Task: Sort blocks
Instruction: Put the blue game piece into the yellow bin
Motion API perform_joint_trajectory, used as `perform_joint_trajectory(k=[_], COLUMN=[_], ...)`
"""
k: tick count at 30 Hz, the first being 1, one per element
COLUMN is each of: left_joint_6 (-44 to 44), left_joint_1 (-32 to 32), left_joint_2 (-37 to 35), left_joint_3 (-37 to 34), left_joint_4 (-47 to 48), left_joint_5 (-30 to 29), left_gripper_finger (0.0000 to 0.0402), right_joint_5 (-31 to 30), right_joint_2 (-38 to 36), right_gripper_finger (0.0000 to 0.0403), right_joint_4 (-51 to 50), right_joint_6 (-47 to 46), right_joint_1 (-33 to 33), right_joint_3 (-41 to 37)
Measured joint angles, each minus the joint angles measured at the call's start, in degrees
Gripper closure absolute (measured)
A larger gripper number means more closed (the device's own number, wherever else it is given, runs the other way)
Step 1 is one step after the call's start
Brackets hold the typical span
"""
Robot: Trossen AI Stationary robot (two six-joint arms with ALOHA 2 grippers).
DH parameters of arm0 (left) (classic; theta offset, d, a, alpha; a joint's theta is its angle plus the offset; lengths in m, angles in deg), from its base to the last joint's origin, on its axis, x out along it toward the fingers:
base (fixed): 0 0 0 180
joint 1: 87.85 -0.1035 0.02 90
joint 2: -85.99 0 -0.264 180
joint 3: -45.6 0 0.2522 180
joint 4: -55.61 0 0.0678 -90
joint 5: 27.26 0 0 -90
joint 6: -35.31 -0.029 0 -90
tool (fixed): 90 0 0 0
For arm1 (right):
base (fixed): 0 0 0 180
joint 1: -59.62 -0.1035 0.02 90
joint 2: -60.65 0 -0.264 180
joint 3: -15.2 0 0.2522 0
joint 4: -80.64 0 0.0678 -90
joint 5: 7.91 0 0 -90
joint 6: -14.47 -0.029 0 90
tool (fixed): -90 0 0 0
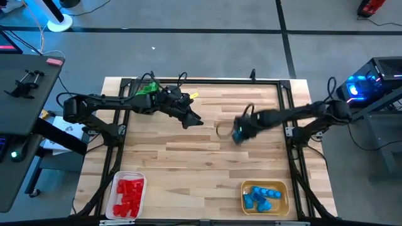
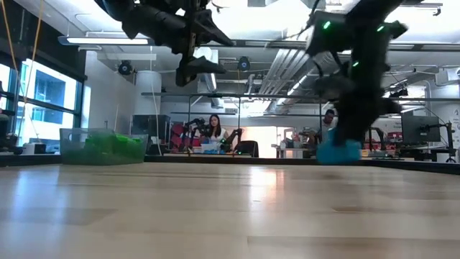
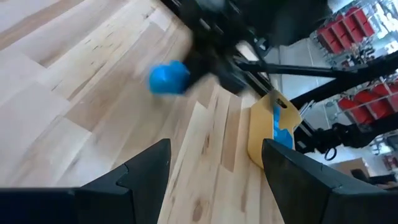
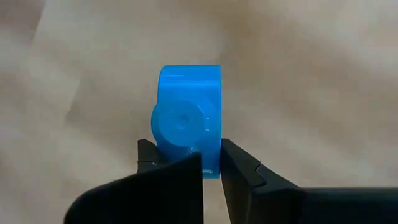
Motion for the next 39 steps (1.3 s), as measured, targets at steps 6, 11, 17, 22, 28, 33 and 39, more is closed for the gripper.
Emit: perform_joint_trajectory(k=[6, 11, 17, 22, 28, 33, 39], left_joint_6=[-3.2, -5.5, -8.1, -8.4, -8.3, -8.3, -5.5], left_joint_1=[0.0, -0.1, -1.1, -2.4, -2.8, -2.8, -2.7], left_joint_2=[0.0, 0.0, 0.0, 0.0, 0.0, 0.0, 0.0], left_joint_3=[0.0, 0.0, 0.0, 0.0, 0.0, 0.0, 0.0], left_joint_4=[0.4, 0.1, 0.1, 0.1, 0.1, 0.0, -4.0], left_joint_5=[0.0, 0.0, 0.0, 0.0, -0.1, 0.0, 0.0], left_gripper_finger=[0.0163, 0.0163, 0.0163, 0.0163, 0.0163, 0.0163, 0.0163], right_joint_5=[6.5, 9.0, 8.4, 9.9, 15.4, 18.0, 23.2], right_joint_2=[-2.1, -7.8, -15.8, -15.8, -13.1, -13.1, -13.0], right_gripper_finger=[0.0403, 0.0403, 0.0403, 0.0403, 0.0403, 0.0403, 0.0386], right_joint_4=[2.5, 6.7, 16.8, 21.6, 21.2, 16.3, 9.8], right_joint_6=[-9.5, -17.5, -25.9, -35.6, -44.9, -46.6, -46.3], right_joint_1=[-16.9, -27.8, -38.4, -47.5, -57.0, -58.1, -57.6], right_joint_3=[0.0, 0.0, 0.0, 0.0, 0.0, 0.0, 0.0])
